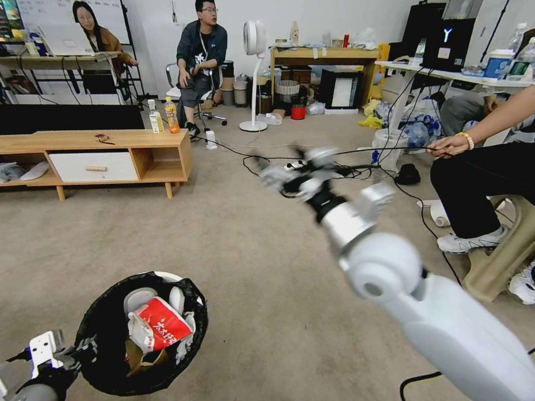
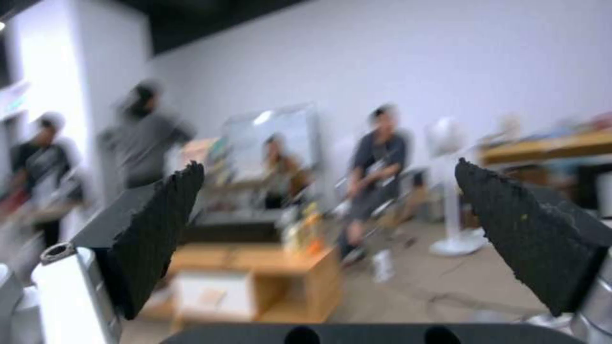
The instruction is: Pick up the trash bin and place the garbage on the floor into it.
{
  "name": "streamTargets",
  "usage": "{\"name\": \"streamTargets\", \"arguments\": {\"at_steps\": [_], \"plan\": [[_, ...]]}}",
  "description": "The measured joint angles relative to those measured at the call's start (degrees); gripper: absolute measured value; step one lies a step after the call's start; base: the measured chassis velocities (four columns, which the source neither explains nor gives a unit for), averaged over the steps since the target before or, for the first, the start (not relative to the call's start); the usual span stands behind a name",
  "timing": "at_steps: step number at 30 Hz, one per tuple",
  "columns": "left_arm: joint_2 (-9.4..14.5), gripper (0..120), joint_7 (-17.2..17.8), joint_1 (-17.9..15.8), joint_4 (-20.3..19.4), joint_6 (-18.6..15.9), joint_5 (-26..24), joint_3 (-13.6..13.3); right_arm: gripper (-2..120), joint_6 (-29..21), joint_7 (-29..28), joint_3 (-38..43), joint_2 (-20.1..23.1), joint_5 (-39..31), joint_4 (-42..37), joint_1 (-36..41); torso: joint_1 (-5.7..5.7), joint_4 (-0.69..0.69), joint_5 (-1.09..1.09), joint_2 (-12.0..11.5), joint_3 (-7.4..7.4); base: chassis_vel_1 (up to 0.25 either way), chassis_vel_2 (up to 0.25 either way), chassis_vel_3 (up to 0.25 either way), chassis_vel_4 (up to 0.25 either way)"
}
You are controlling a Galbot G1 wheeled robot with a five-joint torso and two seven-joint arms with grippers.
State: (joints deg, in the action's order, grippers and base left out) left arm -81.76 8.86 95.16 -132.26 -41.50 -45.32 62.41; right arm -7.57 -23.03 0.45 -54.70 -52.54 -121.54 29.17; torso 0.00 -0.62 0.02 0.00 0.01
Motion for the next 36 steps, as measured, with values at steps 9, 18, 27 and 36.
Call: {"name": "streamTargets", "arguments": {"at_steps": [9, 18, 27, 36], "plan": [[-0.9, 1, -0.1, -0.1, -0.8, 0.1, 1.3, -1.3, 100, 2.8, -0.1, 24.5, 2.3, 8.1, -6.6, 19.6, 0.0, -0.04, 0.02, 0.0, 0.0, 0.0, 0.0, 0.0, 0.0], [-1.4, 1, -1.2, 0.3, -1.5, 0.3, 3.8, -2.3, 100, 4.2, 2.2, 34.3, 0.8, 18.7, -12.1, 36.1, 0.0, -0.01, -0.02, 0.0, 0.0, 0.0, 0.0, 0.0, 0.0], [-2.3, 1, -2.2, 0.9, -2.8, 0.4, 5.3, -2.7, 100, 5.6, 2.6, 34.8, -5.4, 33.0, -14.3, 50.5, 0.0, 0.0, -0.01, 0.0, -0.01, 0.0, 0.0, 0.0, 0.0], [-3.1, 1, -3.2, 0.9, -3.1, 0.8, 7.4, -3.7, 100, 6.2, 2.6, 33.3, -10.9, 40.7, -15.1, 56.1, 0.0, -0.01, -0.03, 0.0, 0.0, 0.0, 0.0, 0.0, 0.0]]}}
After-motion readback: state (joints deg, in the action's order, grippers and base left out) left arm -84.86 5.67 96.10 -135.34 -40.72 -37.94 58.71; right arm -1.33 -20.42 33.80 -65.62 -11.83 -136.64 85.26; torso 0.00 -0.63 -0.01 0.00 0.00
